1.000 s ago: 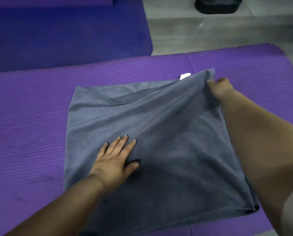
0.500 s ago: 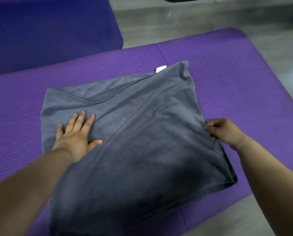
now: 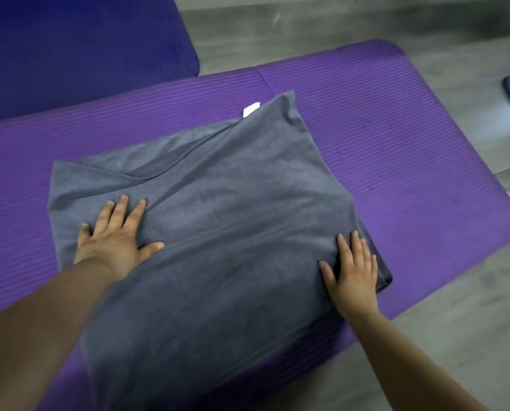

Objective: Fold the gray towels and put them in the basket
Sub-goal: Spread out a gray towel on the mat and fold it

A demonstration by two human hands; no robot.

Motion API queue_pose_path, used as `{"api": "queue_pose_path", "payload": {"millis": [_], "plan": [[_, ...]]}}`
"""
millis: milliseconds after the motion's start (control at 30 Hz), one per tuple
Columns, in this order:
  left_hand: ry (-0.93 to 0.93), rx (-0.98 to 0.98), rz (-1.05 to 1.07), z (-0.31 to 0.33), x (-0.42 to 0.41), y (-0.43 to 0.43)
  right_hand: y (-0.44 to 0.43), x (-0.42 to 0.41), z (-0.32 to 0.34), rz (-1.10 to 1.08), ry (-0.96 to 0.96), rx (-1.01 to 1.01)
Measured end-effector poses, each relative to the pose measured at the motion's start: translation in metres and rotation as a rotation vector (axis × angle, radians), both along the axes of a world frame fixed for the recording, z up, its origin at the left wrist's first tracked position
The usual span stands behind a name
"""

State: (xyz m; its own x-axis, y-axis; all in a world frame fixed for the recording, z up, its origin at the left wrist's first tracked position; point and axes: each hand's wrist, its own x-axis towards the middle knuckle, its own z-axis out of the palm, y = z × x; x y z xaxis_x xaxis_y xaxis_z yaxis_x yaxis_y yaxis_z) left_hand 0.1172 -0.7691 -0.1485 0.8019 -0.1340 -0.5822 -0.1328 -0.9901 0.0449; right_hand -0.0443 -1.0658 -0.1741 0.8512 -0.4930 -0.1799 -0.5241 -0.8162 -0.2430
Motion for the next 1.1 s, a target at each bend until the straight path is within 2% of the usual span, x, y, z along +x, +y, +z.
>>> {"api": "queue_pose_path", "payload": {"millis": [67, 200, 300, 333, 400, 533, 600, 633, 667, 733, 800, 867, 933, 1000, 1100], "plan": [[-0.006, -0.016, 0.045, 0.001, -0.010, 0.007, 0.001, -0.010, 0.001, -0.060, 0.035, 0.022], [0.001, -0.004, 0.094, 0.004, -0.035, 0.021, 0.003, -0.022, 0.007, -0.038, 0.035, 0.038], [0.025, -0.004, 0.094, 0.008, -0.044, 0.025, -0.008, -0.021, 0.013, -0.144, -0.101, -0.001], [0.021, -0.018, 0.098, 0.010, -0.043, 0.025, -0.014, -0.016, 0.020, -0.212, -0.088, -0.006], [-0.016, -0.056, 0.109, 0.013, -0.039, 0.026, -0.030, -0.009, 0.026, -0.277, 0.065, -0.025], [-0.087, -0.102, 0.127, 0.017, -0.028, 0.028, -0.051, -0.001, 0.037, -0.218, 0.288, -0.139], [-0.128, -0.113, 0.120, 0.018, -0.021, 0.030, -0.051, 0.004, 0.040, -0.246, 0.303, -0.175], [-0.167, -0.126, 0.117, 0.018, -0.015, 0.032, -0.048, 0.008, 0.039, -0.253, 0.227, -0.213], [-0.208, -0.140, 0.112, 0.019, -0.009, 0.034, -0.041, 0.014, 0.035, -0.231, 0.092, -0.246], [-0.266, -0.152, 0.072, 0.019, 0.007, 0.038, -0.011, 0.029, 0.024, -0.022, -0.065, -0.215], [-0.278, -0.126, 0.050, 0.016, 0.023, 0.044, 0.025, 0.048, 0.012, 0.266, -0.019, -0.177], [-0.253, -0.091, 0.094, 0.015, 0.041, 0.052, 0.049, 0.065, 0.003, 0.473, 0.062, -0.220], [-0.186, -0.045, 0.158, 0.012, 0.056, 0.064, 0.055, 0.071, -0.003, 0.549, 0.115, -0.267], [-0.148, 0.029, 0.178, 0.010, 0.067, 0.078, 0.053, 0.069, -0.011, 0.569, 0.062, -0.302], [-0.237, 0.084, 0.224, 0.007, 0.075, 0.094, 0.052, 0.065, -0.016, 0.558, -0.047, -0.304]]}}
